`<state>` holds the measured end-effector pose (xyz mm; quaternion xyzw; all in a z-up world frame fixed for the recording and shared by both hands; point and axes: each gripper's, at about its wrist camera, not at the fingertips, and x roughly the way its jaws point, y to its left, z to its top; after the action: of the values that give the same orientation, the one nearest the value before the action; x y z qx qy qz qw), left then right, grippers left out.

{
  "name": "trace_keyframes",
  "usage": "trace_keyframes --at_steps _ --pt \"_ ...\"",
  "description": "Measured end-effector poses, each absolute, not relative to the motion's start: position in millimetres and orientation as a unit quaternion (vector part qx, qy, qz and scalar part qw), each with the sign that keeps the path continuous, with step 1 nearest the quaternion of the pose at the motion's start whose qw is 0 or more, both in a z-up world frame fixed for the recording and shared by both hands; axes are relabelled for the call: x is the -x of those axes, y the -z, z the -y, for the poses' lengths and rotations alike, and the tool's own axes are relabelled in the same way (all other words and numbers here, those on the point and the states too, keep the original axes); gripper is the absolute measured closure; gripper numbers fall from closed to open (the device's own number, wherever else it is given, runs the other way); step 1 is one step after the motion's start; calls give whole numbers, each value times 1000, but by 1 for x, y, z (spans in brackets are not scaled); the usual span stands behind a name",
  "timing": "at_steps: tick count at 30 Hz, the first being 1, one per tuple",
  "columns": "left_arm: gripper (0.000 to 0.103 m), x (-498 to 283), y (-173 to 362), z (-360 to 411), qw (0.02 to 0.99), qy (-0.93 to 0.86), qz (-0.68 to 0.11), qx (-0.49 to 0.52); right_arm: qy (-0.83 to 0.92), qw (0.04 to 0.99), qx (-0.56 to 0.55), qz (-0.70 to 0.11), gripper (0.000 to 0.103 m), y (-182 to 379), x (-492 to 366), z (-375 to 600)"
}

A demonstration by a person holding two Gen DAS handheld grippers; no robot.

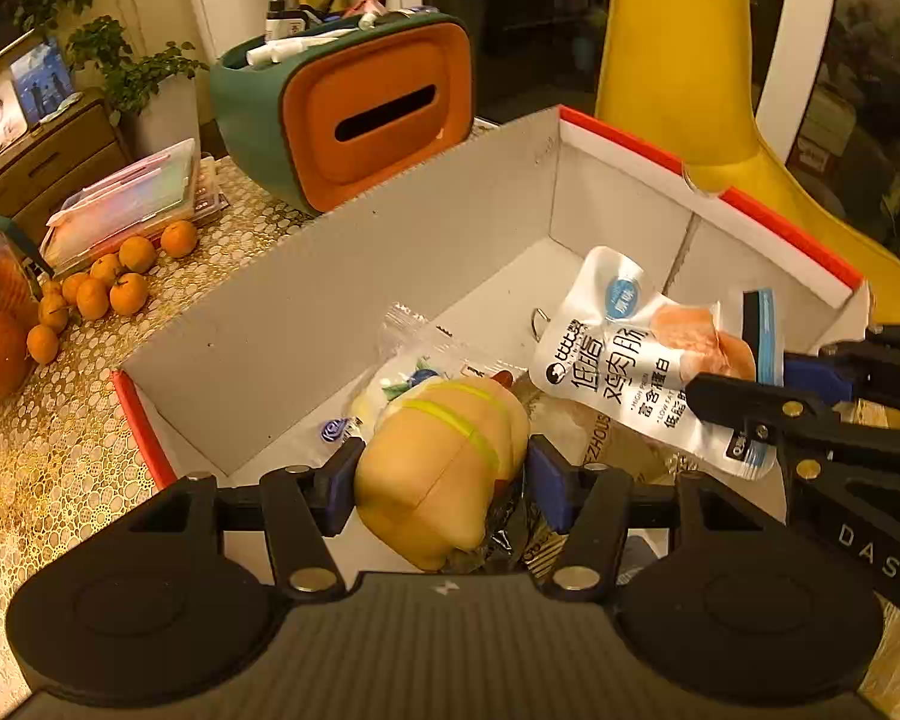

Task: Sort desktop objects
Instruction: 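Open both tools to drop the toy and pouch into the shoebox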

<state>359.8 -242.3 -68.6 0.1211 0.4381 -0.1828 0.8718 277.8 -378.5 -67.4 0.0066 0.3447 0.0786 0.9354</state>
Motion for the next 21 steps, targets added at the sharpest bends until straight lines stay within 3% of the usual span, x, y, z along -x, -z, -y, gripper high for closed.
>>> trace_keyframes --at_steps 7,11,21 --pt "43 -356 69 244 872 186 -435 -125 -83 932 4 -353 88 66 -280 377" --pt "36 -352 64 241 877 190 -427 -109 -86 930 11 -357 87 65 -280 375" --pt "35 -332 39 223 894 197 -394 -77 -113 924 4 -365 76 56 -274 375"
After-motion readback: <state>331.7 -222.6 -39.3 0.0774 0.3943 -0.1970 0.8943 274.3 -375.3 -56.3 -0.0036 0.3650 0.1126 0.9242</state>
